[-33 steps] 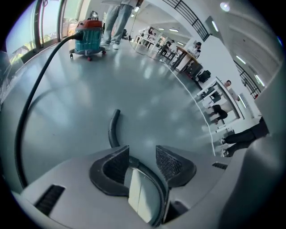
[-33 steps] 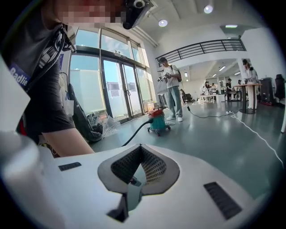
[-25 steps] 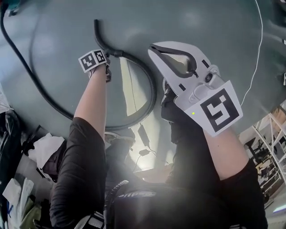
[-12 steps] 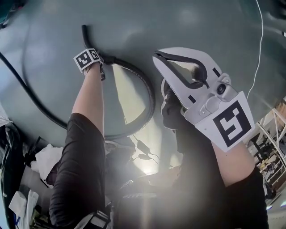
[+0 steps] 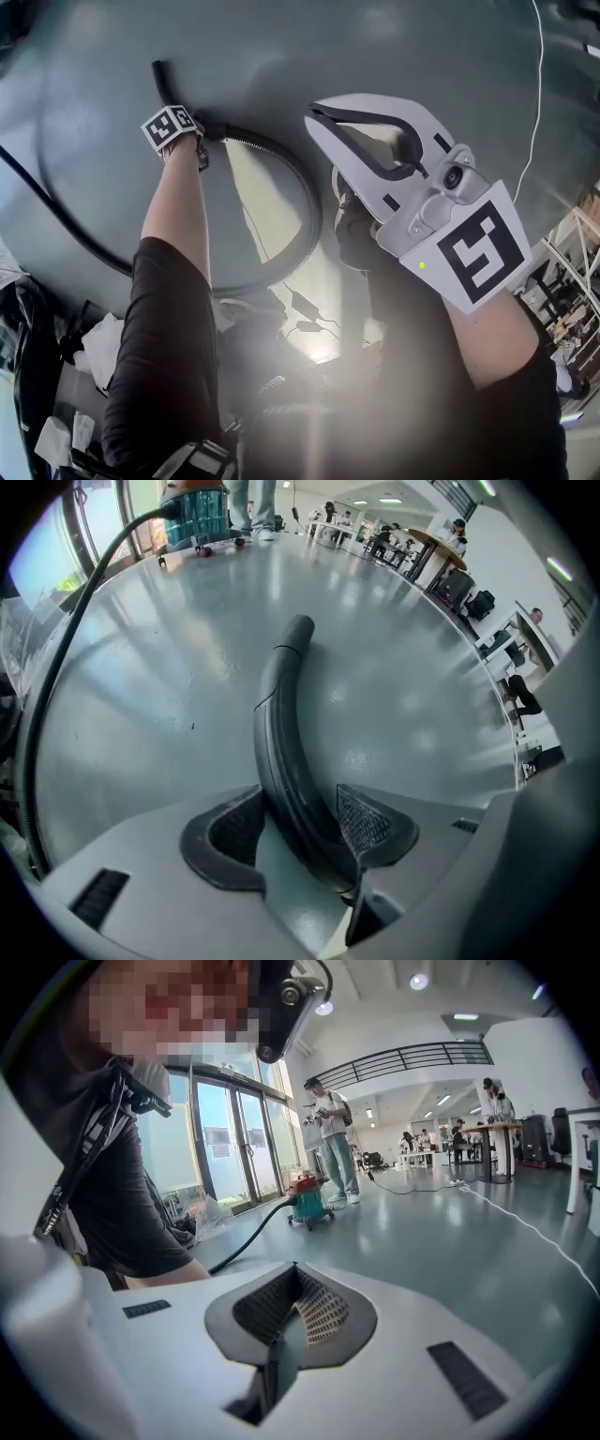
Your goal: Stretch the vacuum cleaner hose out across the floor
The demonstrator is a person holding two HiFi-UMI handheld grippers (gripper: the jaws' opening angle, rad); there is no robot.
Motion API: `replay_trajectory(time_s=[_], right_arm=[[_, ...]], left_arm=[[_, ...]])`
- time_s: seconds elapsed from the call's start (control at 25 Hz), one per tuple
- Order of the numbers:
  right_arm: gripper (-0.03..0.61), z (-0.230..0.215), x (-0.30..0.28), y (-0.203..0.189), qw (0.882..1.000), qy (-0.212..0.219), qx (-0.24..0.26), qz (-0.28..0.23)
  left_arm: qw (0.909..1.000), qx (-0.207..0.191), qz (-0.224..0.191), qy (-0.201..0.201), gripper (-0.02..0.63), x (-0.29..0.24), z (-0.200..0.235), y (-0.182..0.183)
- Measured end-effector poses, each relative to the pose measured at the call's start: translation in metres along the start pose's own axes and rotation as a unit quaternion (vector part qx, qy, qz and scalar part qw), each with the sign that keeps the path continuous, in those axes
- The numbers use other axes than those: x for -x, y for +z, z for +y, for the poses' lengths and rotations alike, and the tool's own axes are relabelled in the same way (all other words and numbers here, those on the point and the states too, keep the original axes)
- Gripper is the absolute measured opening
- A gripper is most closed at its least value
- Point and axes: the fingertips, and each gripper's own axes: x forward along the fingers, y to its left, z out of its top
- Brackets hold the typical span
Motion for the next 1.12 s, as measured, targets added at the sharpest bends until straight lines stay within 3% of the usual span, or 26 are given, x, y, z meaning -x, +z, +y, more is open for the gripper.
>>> replay_trajectory(time_s=[0.12,0.28,0.44,0.64,0.84,1.12], right_arm=[[0.003,-0.002,0.002,0.005,1.000,-0.014,0.003,-0.011],[0.003,-0.008,-0.001,0.034,1.000,-0.019,0.001,-0.022],[0.003,0.031,0.035,0.093,1.000,-0.013,0.003,-0.021],[0.003,0.061,0.076,0.148,0.999,-0.019,-0.027,-0.029],[0.003,0.094,0.117,0.196,0.998,0.001,-0.070,-0.009],[0.003,0.154,0.147,0.303,0.998,0.053,-0.032,-0.028]], left_arm=[[0.9998,-0.005,0.009,-0.015,0.217,0.008,-0.001,-0.006],[0.9982,-0.012,-0.040,-0.044,0.192,0.056,-0.023,0.013],[0.9911,-0.033,-0.094,-0.089,0.167,0.167,-0.057,0.015],[0.9827,-0.065,-0.138,-0.105,0.161,0.289,-0.070,0.010],[0.9652,-0.123,-0.206,-0.103,0.160,0.448,-0.095,0.010],[0.9313,-0.179,-0.303,-0.096,0.160,0.687,-0.124,0.009]])
